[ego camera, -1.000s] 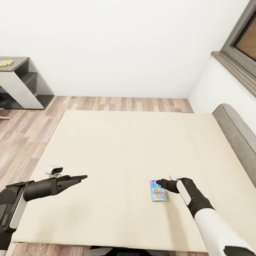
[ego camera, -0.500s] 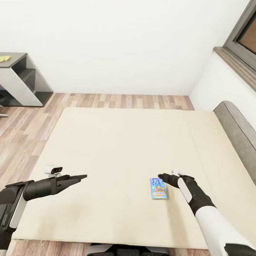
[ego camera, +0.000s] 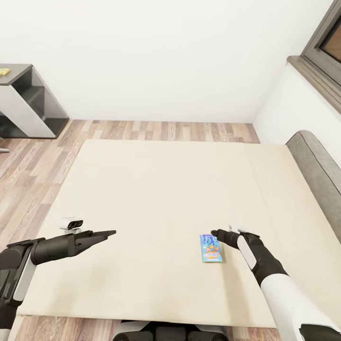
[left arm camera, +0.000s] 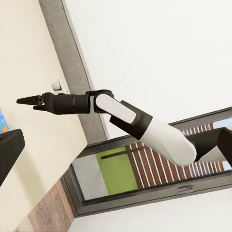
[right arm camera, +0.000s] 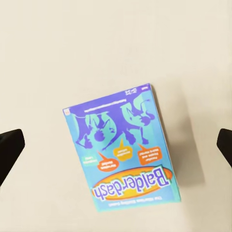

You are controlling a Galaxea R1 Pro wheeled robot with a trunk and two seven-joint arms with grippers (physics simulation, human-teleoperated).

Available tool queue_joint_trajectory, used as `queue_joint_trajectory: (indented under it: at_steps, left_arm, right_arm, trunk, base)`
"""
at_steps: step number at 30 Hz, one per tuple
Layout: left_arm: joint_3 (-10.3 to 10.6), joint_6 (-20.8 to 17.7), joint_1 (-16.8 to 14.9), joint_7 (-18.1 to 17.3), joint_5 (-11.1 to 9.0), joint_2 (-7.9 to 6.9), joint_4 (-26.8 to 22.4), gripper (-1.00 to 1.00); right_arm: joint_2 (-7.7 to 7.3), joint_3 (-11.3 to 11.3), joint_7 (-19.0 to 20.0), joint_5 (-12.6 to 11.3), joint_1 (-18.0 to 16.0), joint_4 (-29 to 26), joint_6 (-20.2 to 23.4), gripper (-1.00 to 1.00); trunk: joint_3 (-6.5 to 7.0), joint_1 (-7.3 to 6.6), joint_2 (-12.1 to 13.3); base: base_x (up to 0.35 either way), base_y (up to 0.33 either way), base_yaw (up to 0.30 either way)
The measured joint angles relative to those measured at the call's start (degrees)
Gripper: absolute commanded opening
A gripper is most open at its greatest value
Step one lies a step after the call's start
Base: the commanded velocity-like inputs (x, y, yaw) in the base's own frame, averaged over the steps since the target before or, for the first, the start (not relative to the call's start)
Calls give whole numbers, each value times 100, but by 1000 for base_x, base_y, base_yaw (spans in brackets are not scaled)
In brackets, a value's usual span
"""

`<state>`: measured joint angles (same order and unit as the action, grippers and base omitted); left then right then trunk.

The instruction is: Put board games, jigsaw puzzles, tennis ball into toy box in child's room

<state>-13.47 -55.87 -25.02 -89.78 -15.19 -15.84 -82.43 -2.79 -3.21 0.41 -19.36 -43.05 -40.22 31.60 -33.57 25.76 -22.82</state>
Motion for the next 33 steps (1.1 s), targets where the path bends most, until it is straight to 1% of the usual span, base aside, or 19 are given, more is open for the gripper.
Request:
queue_joint_trajectory:
  at_steps: [12,21,24,27,29,30,31,32,33]
  left_arm:
    - [4,6,-1,0,-22,2,1,100]
    - [16,8,-1,0,-25,82,1,100]
    - [28,9,-1,0,-29,171,-4,100]
    - [37,17,-1,0,-31,294,-12,100]
    - [77,16,-1,0,-32,422,-18,100]
    - [162,15,0,0,-26,535,-21,100]
    - [223,15,0,0,-23,594,-22,100]
    - [341,14,0,0,-18,688,-23,100]
    - [403,14,-1,0,-15,726,-24,100]
  right_arm:
    - [35,0,-1,2,0,-45,-4,100]
    - [-2,-1,-1,3,0,-180,-12,100]
    - [-17,0,24,-5,3,-287,-4,100]
    - [-26,-1,40,-10,12,-438,18,100]
    - [-28,-1,42,-11,15,-484,31,100]
    - [-29,-1,41,-11,16,-501,32,100]
    - [-27,-1,40,-11,16,-508,33,100]
    - [-25,-1,40,-11,17,-516,33,100]
    - [-24,-1,40,-11,17,-520,34,100]
  trunk:
    - [-114,0,0]
    - [-199,0,0]
    - [-227,0,0]
    - [-256,0,0]
    - [-275,0,0]
    - [-284,0,0]
    - [-294,0,0]
    - [-303,0,0]
    - [-312,0,0]
  base:
    - [0,0,0]
    - [0,0,0]
    - [0,0,0]
    - [0,0,0]
    - [0,0,0]
    - [0,0,0]
    - [0,0,0]
    - [0,0,0]
    - [0,0,0]
